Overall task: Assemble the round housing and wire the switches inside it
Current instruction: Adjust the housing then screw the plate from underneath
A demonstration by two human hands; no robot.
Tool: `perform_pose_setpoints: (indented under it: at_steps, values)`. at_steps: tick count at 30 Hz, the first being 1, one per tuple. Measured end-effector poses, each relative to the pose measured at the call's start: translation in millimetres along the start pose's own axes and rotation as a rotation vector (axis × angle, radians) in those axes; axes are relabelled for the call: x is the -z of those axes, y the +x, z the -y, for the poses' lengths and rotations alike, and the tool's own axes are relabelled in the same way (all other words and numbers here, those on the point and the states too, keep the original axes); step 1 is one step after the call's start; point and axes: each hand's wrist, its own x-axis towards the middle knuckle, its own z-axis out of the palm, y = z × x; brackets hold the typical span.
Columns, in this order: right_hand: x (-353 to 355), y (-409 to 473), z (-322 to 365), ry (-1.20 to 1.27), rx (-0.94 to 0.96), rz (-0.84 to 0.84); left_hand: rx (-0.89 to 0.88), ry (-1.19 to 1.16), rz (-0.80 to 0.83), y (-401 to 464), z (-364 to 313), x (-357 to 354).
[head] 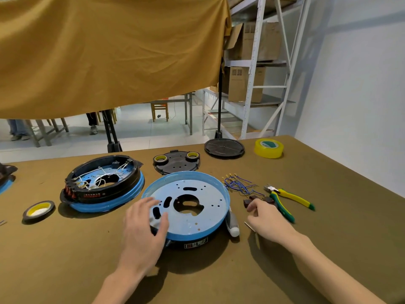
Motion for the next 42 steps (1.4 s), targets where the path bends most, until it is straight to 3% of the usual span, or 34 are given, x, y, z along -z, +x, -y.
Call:
perform_pose_setpoints:
  at_steps: [3,9,12,14,20,28,31,33,35,37,39,42]
  values:
    - [-8.0,-7.6,-5.9,-0.099,-0.034,0.123,-0.176,-0.016,0.141,1.0,-7.3,-3.6]
    - [-4.2,-14.5,-5.9,-0.194,0.015,-0.062,-0.292,-0.022,0.2,0.3,9.2,0.6]
    - [10.2,-13.7,0.4,0.025,0.087,-0.23,-0.348,0.038,0.235,1.9,13.4,4.8]
    - [13.8,-14.0,7.9,0.118,0.14,-0.235,-0.37,0.041,0.227,3.5,12.1,6.2]
    - [-10.9,-18.8,3.3,-0.065,0.164,-0.141,-0.345,-0.043,0.146,2.4,6.7,2.1]
    - [-20.0,-17.0,-10.5,-0.237,0.203,-0.238,-0.167,-0.326,0.006,21.3,-7.9,14.8]
    - [-17.1,-14.8,4.6,0.012,0.281,-0.329,-0.106,-0.428,-0.016,25.2,-12.9,20.4]
    - [-12.2,-11.3,28.0,0.388,0.246,-0.229,-0.077,-0.466,-0.024,28.0,-15.4,24.9]
    - [-2.8,-9.1,57.6,0.939,0.065,0.165,-0.057,-0.478,-0.005,30.7,-15.5,29.1]
    - [3.4,-6.6,76.9,1.302,-0.058,0.543,-0.035,-0.468,0.035,32.4,-15.2,33.5]
    - [4.9,-5.8,87.7,1.4,-0.079,0.623,-0.037,-0.449,0.046,32.2,-16.4,37.4]
    - [3.3,-4.7,98.8,1.436,-0.148,0.544,-0.191,-0.215,0.025,29.5,-15.7,43.9]
